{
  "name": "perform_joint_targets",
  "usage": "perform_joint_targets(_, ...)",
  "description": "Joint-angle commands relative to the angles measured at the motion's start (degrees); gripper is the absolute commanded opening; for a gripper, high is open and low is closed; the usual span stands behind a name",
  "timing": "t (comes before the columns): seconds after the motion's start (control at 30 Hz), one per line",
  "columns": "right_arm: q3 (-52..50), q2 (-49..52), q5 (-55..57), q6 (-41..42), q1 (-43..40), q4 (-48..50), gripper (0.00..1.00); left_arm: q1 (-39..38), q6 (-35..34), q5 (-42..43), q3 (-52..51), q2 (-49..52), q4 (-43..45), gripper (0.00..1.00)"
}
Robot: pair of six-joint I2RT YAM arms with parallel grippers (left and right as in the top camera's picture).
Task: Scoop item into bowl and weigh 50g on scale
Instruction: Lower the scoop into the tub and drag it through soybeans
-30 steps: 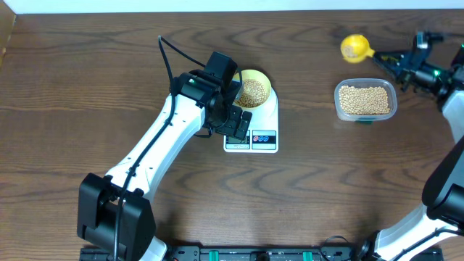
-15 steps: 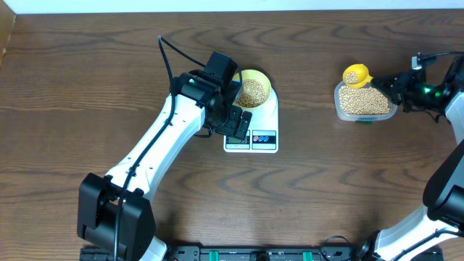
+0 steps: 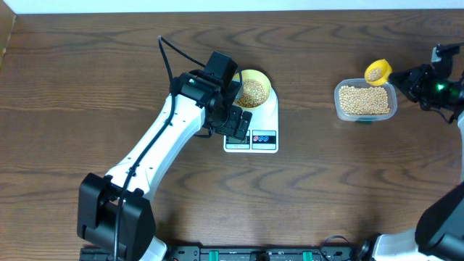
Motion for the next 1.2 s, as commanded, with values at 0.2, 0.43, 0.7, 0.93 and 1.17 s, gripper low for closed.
perform_joint_targets(0.2, 1.11, -1.53, 22.14, -6.78, 9.46, -5.2, 0.01, 0.2, -0.33, 0.07, -0.2, 0.46, -0.11, 0.98)
perform_joint_targets(0.43, 1.11, -1.53, 34.49, -14.08, 15.45, -5.27, 0.01, 0.2, -0.33, 0.07, -0.17, 0.46, -0.11, 0.98)
perform_joint_targets(0.7, 1.38, -1.53, 43.95, -22.58, 20.11, -5.84, 0.01, 0.2, -0.33, 0.07, -0.17, 0.46, -0.11, 0.98)
perform_joint_targets(0.93, 4.11, -1.53, 52.76, -30.12, 24.13, -7.8, 0.01, 0.2, -0.33, 0.07, -0.2, 0.46, -0.11, 0.98)
perform_joint_targets(1.17, 11.17, -1.51, 52.81, -28.5, 25.64, -15.1, 0.01, 0.2, -0.33, 0.07, -0.2, 0.46, -0.11, 0.98)
